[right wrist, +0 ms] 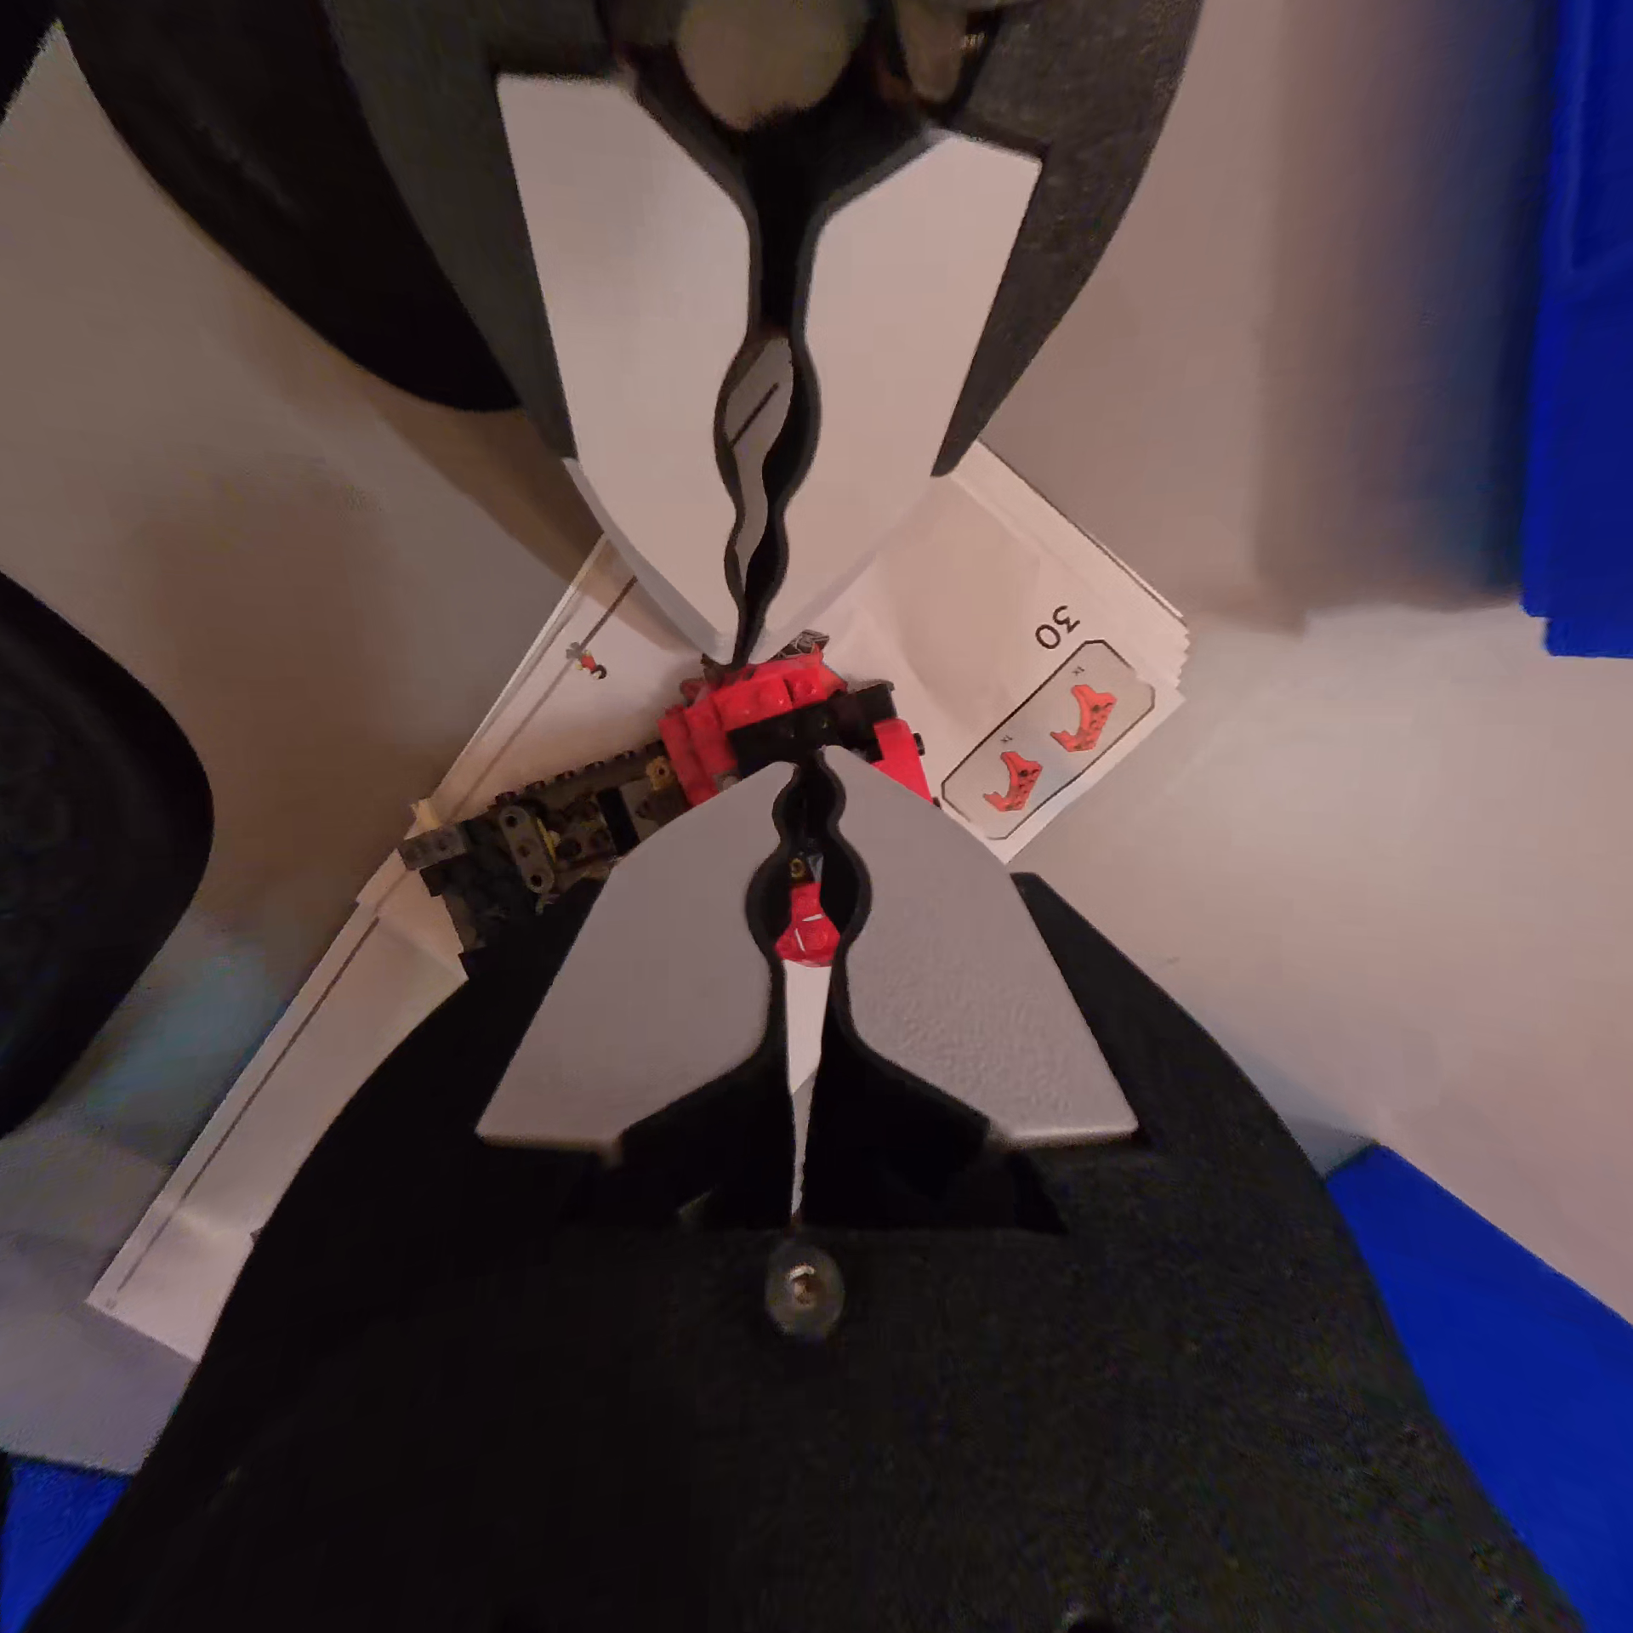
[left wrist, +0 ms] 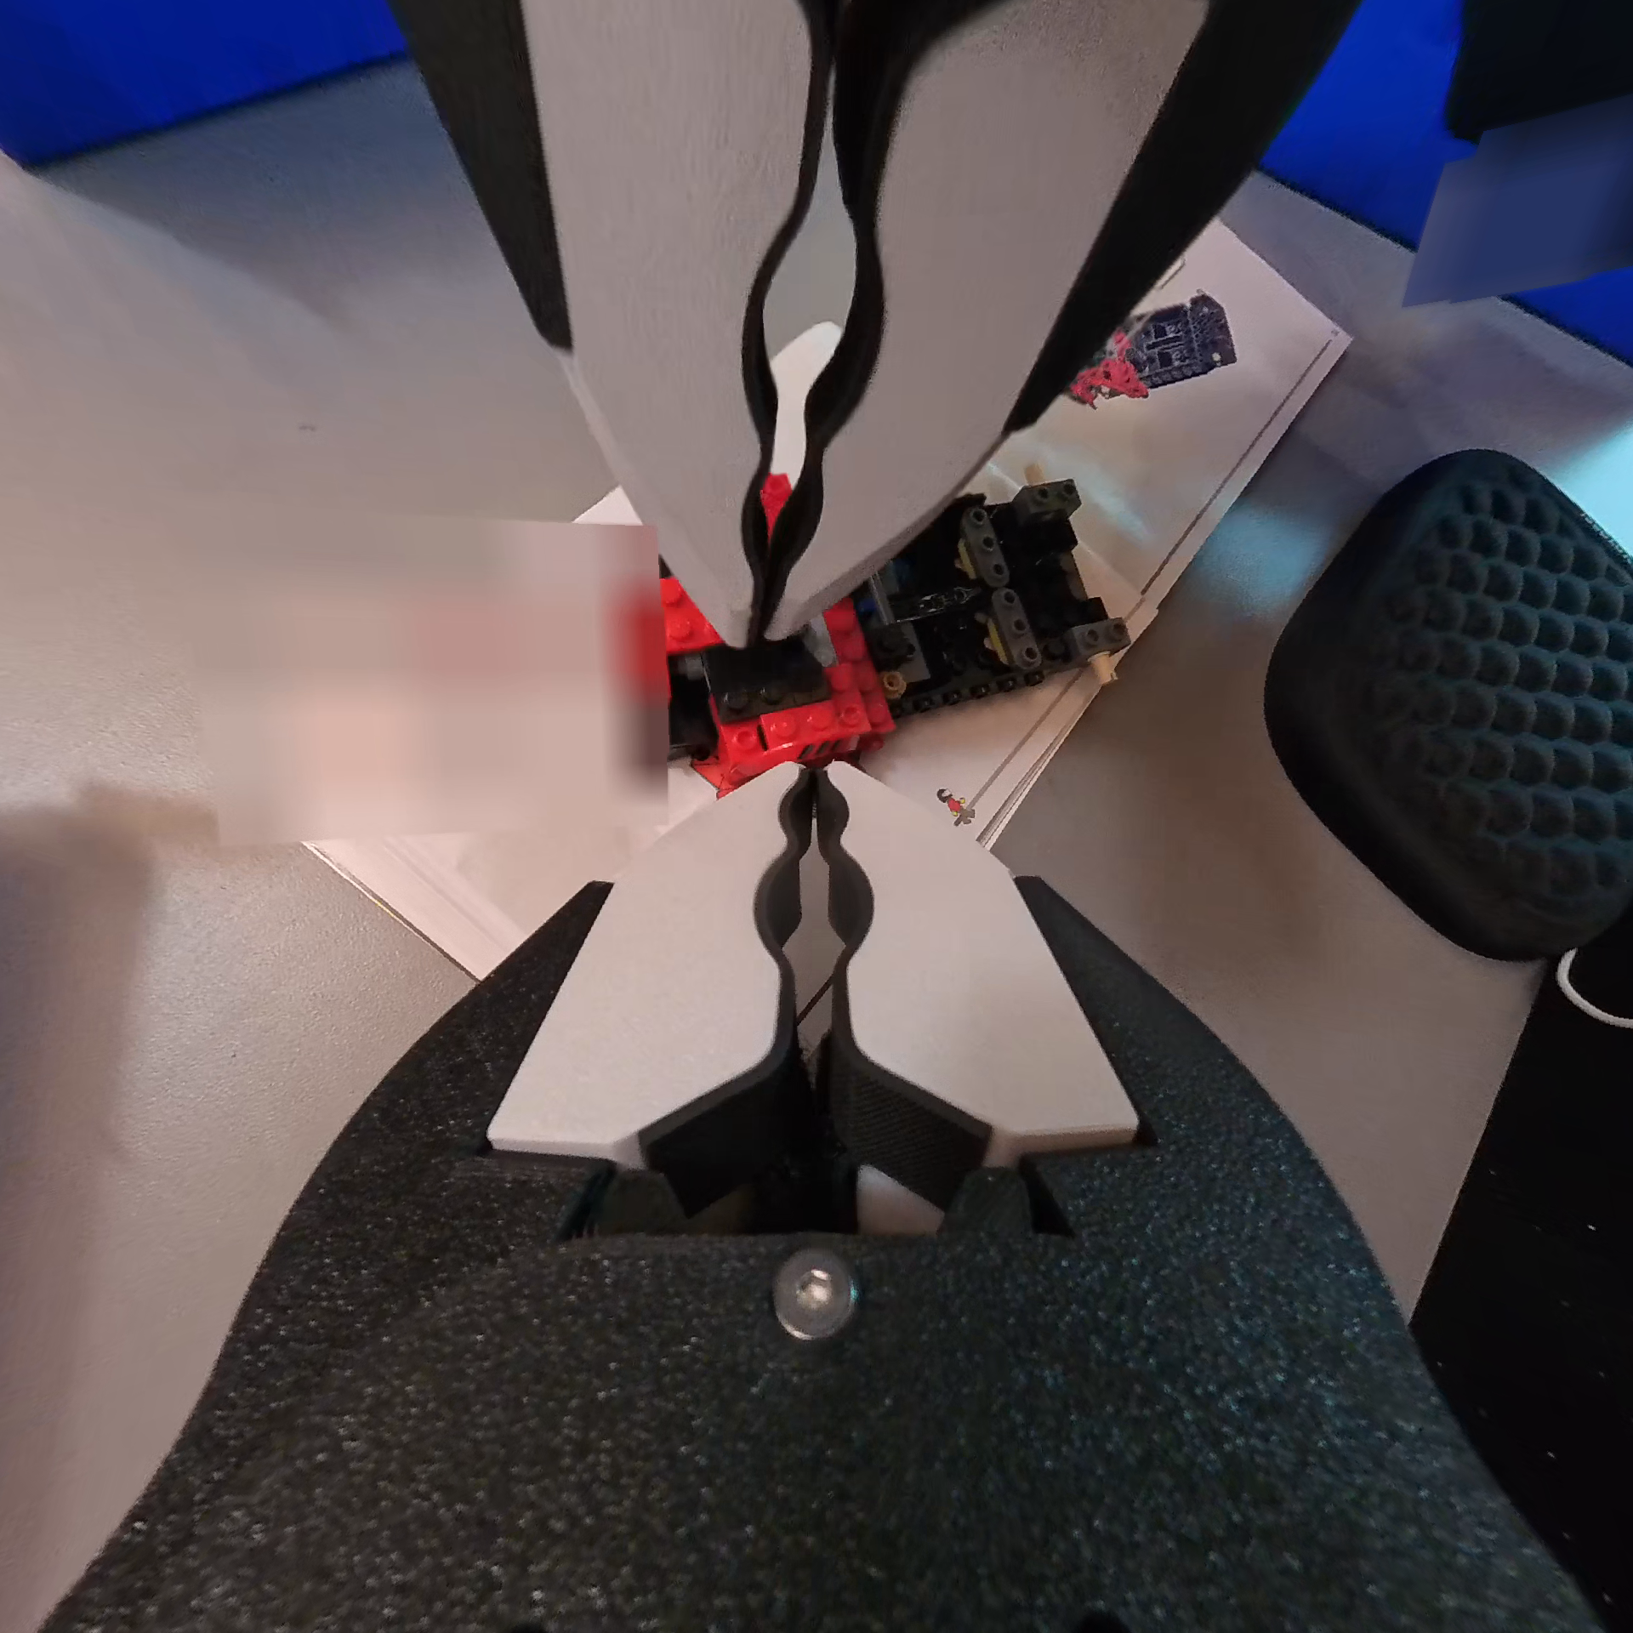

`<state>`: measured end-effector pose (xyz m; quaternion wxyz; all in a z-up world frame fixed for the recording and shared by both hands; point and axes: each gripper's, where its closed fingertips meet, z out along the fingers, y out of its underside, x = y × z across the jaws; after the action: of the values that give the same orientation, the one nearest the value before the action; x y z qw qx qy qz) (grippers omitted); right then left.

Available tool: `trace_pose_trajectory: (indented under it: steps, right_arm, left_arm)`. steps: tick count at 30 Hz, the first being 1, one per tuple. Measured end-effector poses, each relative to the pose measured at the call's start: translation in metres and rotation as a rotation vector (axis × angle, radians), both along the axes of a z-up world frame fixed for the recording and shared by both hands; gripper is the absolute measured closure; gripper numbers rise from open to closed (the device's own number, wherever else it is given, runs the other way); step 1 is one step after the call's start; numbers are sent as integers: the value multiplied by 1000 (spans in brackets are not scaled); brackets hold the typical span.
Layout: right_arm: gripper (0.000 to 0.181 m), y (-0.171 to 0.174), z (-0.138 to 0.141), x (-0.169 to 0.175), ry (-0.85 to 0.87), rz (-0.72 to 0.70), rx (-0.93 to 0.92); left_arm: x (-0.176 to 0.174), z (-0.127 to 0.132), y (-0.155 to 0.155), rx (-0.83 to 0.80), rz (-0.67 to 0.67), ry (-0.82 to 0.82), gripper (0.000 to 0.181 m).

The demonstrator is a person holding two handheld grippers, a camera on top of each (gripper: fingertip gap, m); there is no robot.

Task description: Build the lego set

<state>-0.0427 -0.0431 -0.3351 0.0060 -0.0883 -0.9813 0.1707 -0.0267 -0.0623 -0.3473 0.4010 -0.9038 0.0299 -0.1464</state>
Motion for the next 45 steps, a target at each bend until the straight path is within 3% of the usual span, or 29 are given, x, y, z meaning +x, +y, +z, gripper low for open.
trace_pose_trajectory:
  steps: [9,19,33,34,39,41,45]
  right_arm:
    - [181,3,-9,0,-25,-26,81]
    - [181,4,-10,1,-75,-126,-18]
    - [181,-2,-8,3,-54,-47,-34]
    - [169,-7,-1,4,-55,-65,-96]
    - [161,11,32,4,103,-213,-176]
    - [145,15,42,14,138,-297,-224]
    - [140,21,53,40,216,-473,-302]
  left_arm:
    - [0,-1,0,-5,0,-6,181]
    - [1,-2,0,-10,-7,-2,181]
    - [1,0,0,3,-6,-10,181]
    - [1,0,0,4,-5,-13,181]
    - [1,0,0,1,-8,-8,181]
    - [1,0,0,4,-7,-11,181]
    - [0,3,0,14,-1,-23,180]
